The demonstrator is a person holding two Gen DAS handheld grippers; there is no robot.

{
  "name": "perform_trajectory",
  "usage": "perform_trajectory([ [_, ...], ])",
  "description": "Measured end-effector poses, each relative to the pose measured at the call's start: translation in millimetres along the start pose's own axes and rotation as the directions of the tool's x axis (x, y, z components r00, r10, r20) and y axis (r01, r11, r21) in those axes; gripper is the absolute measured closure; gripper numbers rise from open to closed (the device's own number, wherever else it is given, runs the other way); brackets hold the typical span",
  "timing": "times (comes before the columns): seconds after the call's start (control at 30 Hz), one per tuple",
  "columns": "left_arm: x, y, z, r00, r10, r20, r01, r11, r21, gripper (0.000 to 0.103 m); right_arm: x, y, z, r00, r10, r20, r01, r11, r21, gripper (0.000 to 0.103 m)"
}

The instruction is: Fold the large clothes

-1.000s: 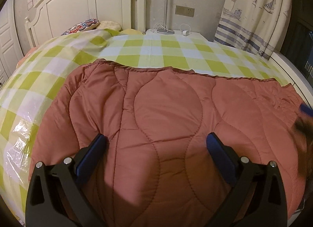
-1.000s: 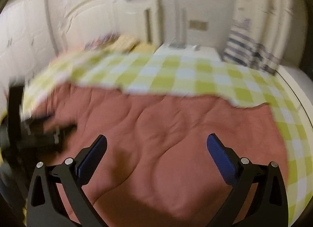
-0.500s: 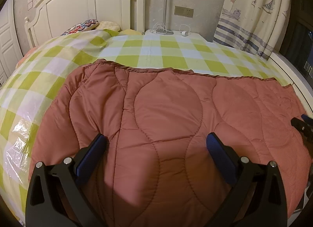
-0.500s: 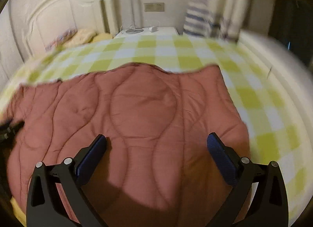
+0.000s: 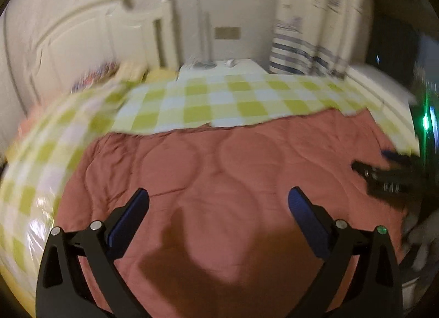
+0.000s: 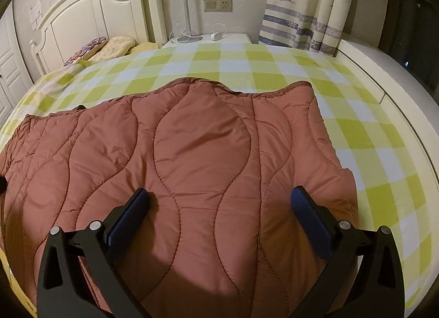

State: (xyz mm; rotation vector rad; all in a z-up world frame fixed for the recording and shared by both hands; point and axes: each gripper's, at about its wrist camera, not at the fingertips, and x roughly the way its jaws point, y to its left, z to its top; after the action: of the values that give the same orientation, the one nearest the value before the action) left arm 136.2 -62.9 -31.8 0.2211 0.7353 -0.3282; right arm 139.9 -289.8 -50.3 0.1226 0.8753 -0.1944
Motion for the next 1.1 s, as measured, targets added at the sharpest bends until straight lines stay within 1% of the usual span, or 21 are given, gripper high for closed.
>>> perform_trajectory([
  [0.07, 30, -11, -14, 0.997, -0.005, -0.082, 0.007, 1.000, 0.016, 0.002, -2, -3, -1, 1.000, 0.006, 0.003, -0.006, 1.000, 0.004, 0.004],
  [0.13, 35, -9, -26, 0.999, -0.034, -0.021, 0.034, 0.999, -0.006, 0.002, -3, -6, -1, 1.000, 0.013, 0.005, -0.013, 1.000, 0.011, 0.004],
  [0.27, 26, 1, -20, 0.997, -0.060, -0.055, 0.060, 0.998, -0.013, 0.002, -4, -6, -2, 1.000, 0.013, 0.003, -0.014, 1.000, 0.008, 0.004],
  [0.3, 21, 11, -19, 0.996, -0.068, -0.051, 0.066, 0.997, -0.037, 0.002, -4, -6, -2, 1.000, 0.014, 0.004, -0.014, 1.000, 0.008, 0.004],
  [0.37, 12, 41, -17, 0.998, -0.049, -0.031, 0.045, 0.993, -0.112, 0.002, -4, -6, -2, 1.000, 0.019, 0.005, -0.019, 1.000, 0.010, 0.004],
  [0.4, 11, 58, -16, 0.999, -0.031, -0.029, 0.026, 0.988, -0.150, 0.002, -3, -6, -2, 1.000, 0.020, 0.005, -0.020, 1.000, 0.011, 0.004],
  [0.43, 13, 83, -15, 0.999, 0.000, -0.040, -0.009, 0.978, -0.207, 0.002, -3, -6, -1, 1.000, 0.019, 0.005, -0.019, 1.000, 0.010, 0.004],
  [0.47, 16, 102, -16, 0.998, 0.012, -0.055, -0.025, 0.968, -0.251, 0.002, -3, -6, -2, 1.000, 0.017, 0.005, -0.017, 1.000, 0.008, 0.004],
  [0.5, 20, 122, -19, 0.997, 0.009, -0.072, -0.030, 0.955, -0.295, 0.002, -3, -6, -2, 1.000, 0.017, 0.005, -0.017, 1.000, 0.009, 0.004],
  [0.53, 26, 140, -22, 0.996, -0.012, -0.084, -0.017, 0.942, -0.334, 0.002, -3, -7, -2, 1.000, 0.019, 0.006, -0.019, 1.000, 0.009, 0.004],
  [0.57, 30, 152, -26, 0.996, -0.021, -0.089, -0.011, 0.937, -0.350, 0.002, -3, -7, -2, 1.000, 0.019, 0.006, -0.019, 1.000, 0.008, 0.004],
  [0.63, 38, 159, -32, 0.997, -0.025, -0.079, -0.004, 0.939, -0.344, 0.002, -4, -6, -2, 1.000, 0.018, 0.006, -0.018, 1.000, 0.008, 0.004],
  [0.73, 42, 148, -29, 0.995, 0.035, -0.094, -0.061, 0.955, -0.292, 0.002, -4, -6, -2, 1.000, 0.014, 0.004, -0.014, 1.000, 0.006, 0.004],
  [0.8, 43, 145, -28, 0.993, 0.044, -0.107, -0.072, 0.958, -0.278, 0.002, -6, -4, -2, 1.000, 0.014, 0.002, -0.014, 1.000, 0.012, 0.005],
  [0.87, 43, 149, -31, 0.994, 0.037, -0.103, -0.066, 0.956, -0.285, 0.002, -22, 3, -3, 0.999, -0.022, 0.035, 0.021, 0.999, 0.024, 0.005],
  [0.9, 42, 149, -31, 0.994, 0.040, -0.101, -0.067, 0.956, -0.284, 0.002, -36, 13, -5, 0.997, 0.011, 0.078, -0.012, 1.000, 0.010, 0.005],
  [0.93, 41, 149, -32, 0.994, 0.045, -0.100, -0.072, 0.957, -0.282, 0.002, -48, 25, -7, 0.993, 0.054, 0.109, -0.053, 0.998, -0.016, 0.005],
  [1.0, 43, 148, -32, 0.993, 0.054, -0.102, -0.081, 0.958, -0.276, 0.002, -65, 50, -10, 0.984, 0.096, 0.147, -0.085, 0.993, -0.081, 0.005],
  [1.03, 43, 147, -32, 0.993, 0.055, -0.104, -0.081, 0.958, -0.275, 0.002, -73, 70, -13, 0.980, 0.123, 0.155, -0.100, 0.985, -0.144, 0.005],
  [1.07, 43, 147, -32, 0.993, 0.053, -0.103, -0.080, 0.958, -0.277, 0.002, -75, 91, -19, 0.979, 0.143, 0.147, -0.109, 0.970, -0.215, 0.005],
  [1.1, 42, 147, -31, 0.993, 0.053, -0.102, -0.080, 0.958, -0.277, 0.002, -70, 110, -27, 0.982, 0.140, 0.124, -0.101, 0.956, -0.275, 0.005],
])
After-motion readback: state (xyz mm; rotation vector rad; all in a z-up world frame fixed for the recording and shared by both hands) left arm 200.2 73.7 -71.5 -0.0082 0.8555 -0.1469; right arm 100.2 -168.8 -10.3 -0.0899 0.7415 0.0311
